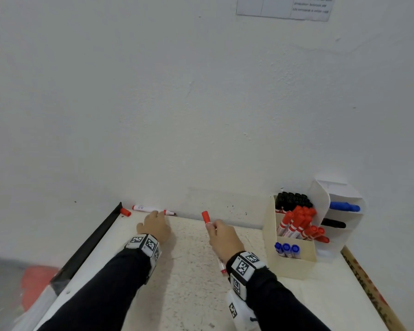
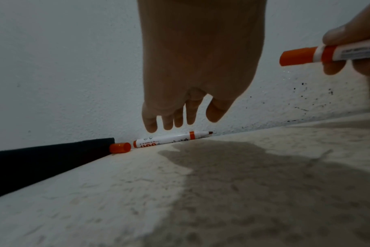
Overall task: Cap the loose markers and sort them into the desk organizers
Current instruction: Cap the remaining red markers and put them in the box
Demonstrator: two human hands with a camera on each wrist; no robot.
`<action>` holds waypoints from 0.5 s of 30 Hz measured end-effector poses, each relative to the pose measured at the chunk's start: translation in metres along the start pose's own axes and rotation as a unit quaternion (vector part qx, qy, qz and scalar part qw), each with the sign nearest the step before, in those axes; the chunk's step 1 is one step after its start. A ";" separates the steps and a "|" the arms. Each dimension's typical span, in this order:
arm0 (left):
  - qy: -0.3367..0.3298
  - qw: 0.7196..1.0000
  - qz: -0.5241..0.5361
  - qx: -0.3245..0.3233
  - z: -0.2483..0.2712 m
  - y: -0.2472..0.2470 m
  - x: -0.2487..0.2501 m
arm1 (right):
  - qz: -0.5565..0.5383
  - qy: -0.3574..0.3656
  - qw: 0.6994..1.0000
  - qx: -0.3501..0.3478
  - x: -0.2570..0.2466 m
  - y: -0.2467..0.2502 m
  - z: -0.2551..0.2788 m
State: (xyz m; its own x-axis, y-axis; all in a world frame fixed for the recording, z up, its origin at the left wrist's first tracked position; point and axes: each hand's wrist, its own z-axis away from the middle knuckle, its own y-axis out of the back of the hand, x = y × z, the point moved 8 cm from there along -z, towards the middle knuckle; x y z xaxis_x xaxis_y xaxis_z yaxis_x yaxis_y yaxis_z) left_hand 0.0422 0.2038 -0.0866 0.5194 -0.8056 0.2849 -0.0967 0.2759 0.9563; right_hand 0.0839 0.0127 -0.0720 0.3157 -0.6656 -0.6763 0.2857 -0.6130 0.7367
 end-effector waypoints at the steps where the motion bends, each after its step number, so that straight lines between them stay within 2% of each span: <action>1: -0.001 1.000 -0.004 0.001 -0.004 0.000 -0.001 | -0.013 -0.002 1.000 0.008 0.001 -0.002 -0.001; 5: -0.040 0.998 -0.044 -0.015 -0.015 -0.006 0.007 | -0.062 0.001 0.998 0.029 0.001 -0.008 -0.005; 9: -0.063 0.991 -0.116 -0.014 -0.020 -0.012 0.005 | -0.109 0.028 0.993 0.019 -0.008 -0.009 -0.005; 13: -0.080 0.992 -0.088 0.033 -0.022 -0.001 0.004 | -0.120 0.036 0.991 0.037 -0.007 -0.005 -0.007; 15: -0.086 0.992 -0.090 0.030 -0.023 0.002 0.005 | -0.133 0.034 0.990 0.042 -0.006 -0.003 -0.008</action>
State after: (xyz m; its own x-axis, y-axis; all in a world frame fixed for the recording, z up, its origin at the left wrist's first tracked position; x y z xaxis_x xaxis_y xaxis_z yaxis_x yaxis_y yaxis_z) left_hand 0.0637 0.2122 -0.0852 0.3804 -0.9181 0.1115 -0.0680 0.0924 0.9934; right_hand 0.0885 0.0224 -0.0702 0.3009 -0.4471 -0.8424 0.2912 -0.7981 0.5275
